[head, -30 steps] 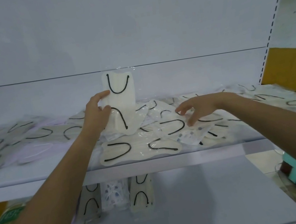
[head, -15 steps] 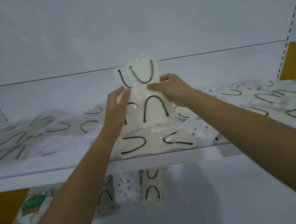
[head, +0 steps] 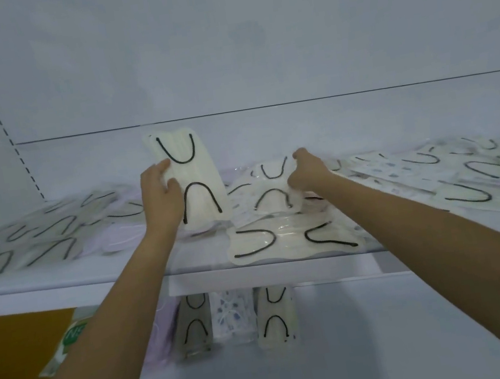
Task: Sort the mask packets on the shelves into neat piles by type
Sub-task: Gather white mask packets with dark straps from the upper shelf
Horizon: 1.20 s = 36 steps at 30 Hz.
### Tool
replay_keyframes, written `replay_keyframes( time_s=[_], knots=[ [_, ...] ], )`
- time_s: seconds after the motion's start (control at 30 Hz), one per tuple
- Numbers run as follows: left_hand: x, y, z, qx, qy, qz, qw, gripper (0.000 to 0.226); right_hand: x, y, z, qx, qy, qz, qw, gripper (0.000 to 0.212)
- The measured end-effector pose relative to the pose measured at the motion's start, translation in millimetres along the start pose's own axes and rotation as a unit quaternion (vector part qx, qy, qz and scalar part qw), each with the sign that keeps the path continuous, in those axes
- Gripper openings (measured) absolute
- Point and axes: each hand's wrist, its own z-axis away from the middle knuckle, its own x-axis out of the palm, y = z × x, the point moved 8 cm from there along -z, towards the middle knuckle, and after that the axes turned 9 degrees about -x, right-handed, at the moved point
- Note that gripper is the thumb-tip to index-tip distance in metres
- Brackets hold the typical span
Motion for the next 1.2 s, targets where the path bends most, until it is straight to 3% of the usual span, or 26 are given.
replay_keyframes(
  time_s=[0.13, 0.23, 0.33, 0.53, 0.63, 0.7, 0.73, 0.8, 0.83, 0.93, 1.03, 1.13, 1.2],
  knots=[
    [2.3, 5.6, 0.3, 0.004, -0.013, -0.018, 1.0, 0.038, -42.0, -12.7, 1.4, -0.081, 0.126, -0.08, 0.985, 0.049],
    [9.1, 15.7, 3.9, 0.007, -0.032, -0.011, 0.999, 0.039, -63.6, -16.8, 5.5, -0.087, 0.172, -0.176, 0.965, 0.048],
    [18.8, 26.9, 10.0, -0.008, -0.069, 0.033, 0.997, 0.042, -60.4, -24.6, 12.1, -0.053, 0.15, -0.316, 0.935, 0.045],
    [40.0, 40.4, 23.7, -0.021, -0.127, 0.062, 0.99, 0.056, -16.6, -55.2, 29.3, -0.034, 0.06, -0.42, 0.905, 0.044],
    [29.2, 36.3, 21.9, -0.007, -0.113, 0.06, 0.992, 0.056, -5.3, -54.5, 33.4, -0.043, 0.024, -0.382, 0.923, 0.043],
    [11.3, 29.1, 17.3, -0.004, -0.091, 0.061, 0.994, 0.054, -5.5, -48.8, 40.9, -0.079, -0.051, -0.188, 0.978, 0.045],
    [1.4, 24.2, 14.2, -0.005, -0.077, 0.067, 0.995, 0.052, 0.4, -42.6, 46.1, -0.097, -0.121, -0.055, 0.986, 0.049],
    [-17.2, 13.6, 8.6, -0.015, -0.047, 0.078, 0.996, 0.046, 14.9, -25.9, 59.2, -0.107, -0.252, 0.131, 0.953, 0.061],
    [-24.3, 8.6, 6.9, -0.024, -0.034, 0.081, 0.996, 0.043, 18.7, -21.6, 62.9, -0.105, -0.28, 0.162, 0.94, 0.066],
    [-36.1, -1.5, 5.5, -0.056, -0.011, 0.094, 0.994, 0.035, 20.9, -26.7, 63.4, -0.116, -0.283, 0.149, 0.94, 0.068],
    [-41.8, -9.9, 4.8, -0.074, -0.007, 0.077, 0.994, 0.031, 23.9, -31.0, 61.9, -0.136, -0.292, 0.13, 0.938, 0.054],
    [-46.4, -14.6, 2.5, -0.084, -0.008, 0.079, 0.993, 0.028, 18.4, -41.2, 57.0, -0.169, -0.276, 0.016, 0.946, 0.031],
    [-50.3, -13.4, 1.3, -0.082, -0.002, 0.084, 0.993, 0.028, 5.0, -48.9, 47.8, -0.171, -0.235, -0.076, 0.954, 0.028]
  ],
)
